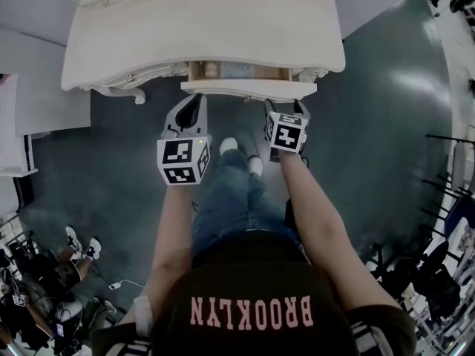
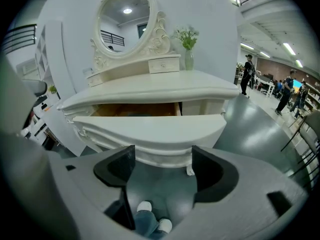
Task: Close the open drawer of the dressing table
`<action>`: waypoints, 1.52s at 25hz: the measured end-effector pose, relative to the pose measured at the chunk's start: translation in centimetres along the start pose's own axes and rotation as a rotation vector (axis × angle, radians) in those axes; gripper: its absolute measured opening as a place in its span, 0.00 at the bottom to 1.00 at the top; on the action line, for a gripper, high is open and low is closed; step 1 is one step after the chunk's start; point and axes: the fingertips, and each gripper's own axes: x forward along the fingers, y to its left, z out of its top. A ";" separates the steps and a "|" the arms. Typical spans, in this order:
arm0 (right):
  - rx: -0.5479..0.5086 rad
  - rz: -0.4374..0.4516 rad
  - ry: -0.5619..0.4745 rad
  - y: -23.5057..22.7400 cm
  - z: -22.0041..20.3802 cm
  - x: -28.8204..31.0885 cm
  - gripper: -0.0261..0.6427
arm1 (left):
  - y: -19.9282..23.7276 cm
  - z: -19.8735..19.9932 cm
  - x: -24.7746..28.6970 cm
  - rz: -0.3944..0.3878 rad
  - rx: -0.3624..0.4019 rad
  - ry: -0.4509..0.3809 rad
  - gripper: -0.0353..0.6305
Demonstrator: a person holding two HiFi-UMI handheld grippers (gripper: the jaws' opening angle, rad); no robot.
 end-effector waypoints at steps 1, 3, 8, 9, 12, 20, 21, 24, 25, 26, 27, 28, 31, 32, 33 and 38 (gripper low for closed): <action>-0.002 0.001 0.001 0.0 0.2 0.1 0.51 | 0.0 0.2 0.1 -0.002 0.001 -0.002 0.07; 0.001 0.001 0.002 0.0 0.6 0.3 0.51 | 0.1 0.5 0.4 -0.007 0.006 -0.004 0.07; 0.008 -0.008 0.002 -0.3 1.5 1.2 0.51 | 0.5 1.5 1.3 -0.018 0.013 -0.015 0.07; 0.011 -0.010 0.002 -0.3 1.6 1.3 0.51 | 0.6 1.6 1.4 -0.018 0.013 -0.016 0.07; 0.009 -0.018 0.002 -0.6 2.1 1.5 0.51 | 0.9 2.2 2.0 -0.017 0.012 -0.017 0.07; 0.001 -0.037 -0.002 -0.9 3.4 2.6 0.51 | 2.0 3.3 3.7 -0.016 0.004 -0.028 0.07; 0.000 -0.039 -0.002 -0.9 3.7 2.8 0.51 | 2.2 3.4 3.9 -0.017 0.004 -0.029 0.07; -0.004 -0.041 -0.004 -0.6 4.4 3.5 0.51 | 3.1 3.8 4.5 -0.019 0.001 -0.033 0.07; -0.006 -0.041 -0.005 -0.6 4.6 3.7 0.51 | 3.2 3.9 4.7 -0.020 0.001 -0.034 0.07; -0.007 -0.042 -0.006 -0.7 4.7 3.8 0.51 | 3.3 4.0 4.9 -0.022 0.000 -0.035 0.07; -0.008 -0.043 -0.006 -0.7 4.8 3.9 0.51 | 3.3 4.1 5.0 -0.023 0.001 -0.036 0.07; -0.009 -0.044 -0.007 -0.8 4.9 4.0 0.51 | 3.4 4.2 5.2 -0.024 0.002 -0.037 0.07; -0.010 -0.047 -0.013 -0.8 5.3 4.2 0.51 | 3.8 4.4 5.6 -0.028 0.005 -0.040 0.07; -0.011 -0.047 -0.016 -0.7 5.4 4.4 0.51 | 3.9 4.5 5.7 -0.030 0.006 -0.042 0.07; -0.011 -0.048 -0.018 -0.7 5.6 4.5 0.51 | 4.1 4.6 5.9 -0.031 0.006 -0.044 0.07; -0.013 -0.048 -0.033 -0.7 6.4 5.3 0.51 | 4.9 4.8 6.8 -0.032 0.003 -0.049 0.07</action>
